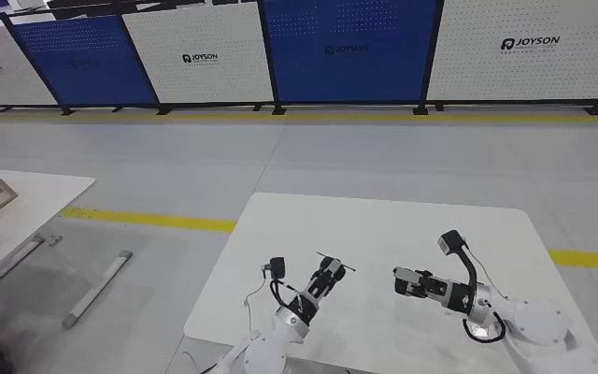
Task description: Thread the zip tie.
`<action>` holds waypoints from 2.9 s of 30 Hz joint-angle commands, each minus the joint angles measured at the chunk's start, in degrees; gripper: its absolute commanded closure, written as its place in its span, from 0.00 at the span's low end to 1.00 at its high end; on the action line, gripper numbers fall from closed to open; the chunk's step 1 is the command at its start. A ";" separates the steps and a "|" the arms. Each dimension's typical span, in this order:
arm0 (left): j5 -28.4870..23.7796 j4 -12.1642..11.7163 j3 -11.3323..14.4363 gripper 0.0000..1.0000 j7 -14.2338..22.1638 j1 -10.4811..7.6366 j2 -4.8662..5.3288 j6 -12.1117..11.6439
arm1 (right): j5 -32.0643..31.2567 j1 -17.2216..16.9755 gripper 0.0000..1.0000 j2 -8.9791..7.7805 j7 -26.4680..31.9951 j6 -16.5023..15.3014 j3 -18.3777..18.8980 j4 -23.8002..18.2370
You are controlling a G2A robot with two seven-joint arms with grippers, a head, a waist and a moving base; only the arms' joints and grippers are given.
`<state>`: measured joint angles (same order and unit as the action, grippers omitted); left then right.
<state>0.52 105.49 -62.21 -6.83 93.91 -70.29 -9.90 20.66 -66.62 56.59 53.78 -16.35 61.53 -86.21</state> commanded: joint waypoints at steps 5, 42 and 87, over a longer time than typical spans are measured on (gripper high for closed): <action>-0.38 8.41 -2.40 1.00 1.33 5.24 0.66 -5.93 | 0.00 0.00 0.00 0.00 0.00 0.00 0.00 0.00; 1.78 -0.98 0.38 1.00 3.05 1.22 0.10 -0.65 | -19.81 2.59 0.00 -1.60 7.61 7.67 2.12 -9.73; 1.78 -0.98 0.38 1.00 3.05 1.22 0.10 -0.65 | -39.15 4.71 0.00 -6.50 23.90 26.83 10.82 -8.80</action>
<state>2.31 104.51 -61.83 -3.78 95.13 -70.19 -10.55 -16.46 -61.61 50.09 78.65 9.29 72.96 -94.72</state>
